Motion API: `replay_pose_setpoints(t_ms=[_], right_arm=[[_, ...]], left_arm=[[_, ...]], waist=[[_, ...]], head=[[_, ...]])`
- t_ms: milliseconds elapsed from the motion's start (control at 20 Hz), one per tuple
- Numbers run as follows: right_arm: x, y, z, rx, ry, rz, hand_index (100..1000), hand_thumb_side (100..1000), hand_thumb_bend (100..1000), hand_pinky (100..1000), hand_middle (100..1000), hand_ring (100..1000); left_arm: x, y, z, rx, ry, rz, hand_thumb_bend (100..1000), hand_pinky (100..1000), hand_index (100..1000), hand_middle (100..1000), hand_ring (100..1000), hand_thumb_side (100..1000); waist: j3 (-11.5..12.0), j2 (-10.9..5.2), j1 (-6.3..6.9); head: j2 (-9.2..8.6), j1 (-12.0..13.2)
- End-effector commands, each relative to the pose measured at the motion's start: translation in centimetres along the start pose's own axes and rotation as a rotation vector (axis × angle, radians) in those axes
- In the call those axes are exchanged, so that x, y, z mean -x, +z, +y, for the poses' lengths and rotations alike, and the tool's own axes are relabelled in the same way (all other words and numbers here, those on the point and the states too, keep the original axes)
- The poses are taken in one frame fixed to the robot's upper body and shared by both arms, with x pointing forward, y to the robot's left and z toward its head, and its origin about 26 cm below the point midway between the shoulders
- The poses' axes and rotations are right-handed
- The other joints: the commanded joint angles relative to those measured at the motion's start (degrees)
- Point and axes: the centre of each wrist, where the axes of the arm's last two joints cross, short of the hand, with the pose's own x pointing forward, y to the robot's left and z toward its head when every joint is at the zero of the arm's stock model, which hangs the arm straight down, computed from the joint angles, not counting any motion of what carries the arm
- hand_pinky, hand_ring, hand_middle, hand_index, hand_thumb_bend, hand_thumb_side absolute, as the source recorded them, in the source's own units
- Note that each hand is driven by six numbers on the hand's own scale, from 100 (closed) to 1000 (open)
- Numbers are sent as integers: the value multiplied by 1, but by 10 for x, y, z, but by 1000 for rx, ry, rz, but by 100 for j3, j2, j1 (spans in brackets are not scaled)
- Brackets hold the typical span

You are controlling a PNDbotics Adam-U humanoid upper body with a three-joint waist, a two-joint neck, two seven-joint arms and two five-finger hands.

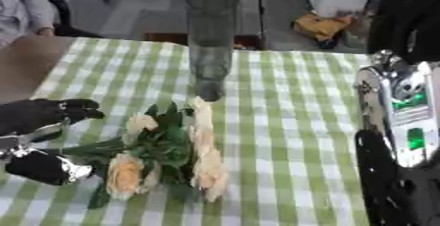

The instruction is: Arrange flowers into the vase.

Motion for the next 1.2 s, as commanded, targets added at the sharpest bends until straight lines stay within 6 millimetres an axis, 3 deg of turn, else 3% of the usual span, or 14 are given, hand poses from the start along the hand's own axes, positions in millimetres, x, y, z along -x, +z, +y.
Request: replay_pose_setpoints(t_ms=[50, 300, 750, 1000, 1200], right_arm=[[-5, -9, 0, -11, -6, -34, 803, 1000, 100, 655, 749, 747], [-5, -9, 1, -9, -8, -34, 802, 1000, 100, 657, 748, 748], [-5, -8, 0, -6, -4, -31, 802, 1000, 100, 658, 748, 749], [-5, -8, 0, -5, -5, -31, 801, 1000, 100, 658, 747, 749], [-5, -8, -1, 0, -7, -35, 801, 1000, 100, 658, 746, 748]], left_arm=[[6, -4, -1, 4, -16, 17, 377, 795, 1000, 992, 935, 598], [11, -13, -8, 27, -17, 30, 355, 791, 1000, 984, 931, 557], [10, -19, -7, -52, -33, 22, 227, 752, 1000, 939, 898, 525], [11, -24, -9, -49, -45, 26, 280, 755, 1000, 934, 896, 505], [14, -32, -15, 2, -65, 37, 329, 764, 1000, 941, 902, 440]], waist=[[-13, -64, 6], [-20, -43, -2], [-41, -19, -9], [-56, -10, -7], [-71, 2, -9]], head=[[-67, 19], [-87, 29], [-118, 50], [-141, 73], [-150, 93]])
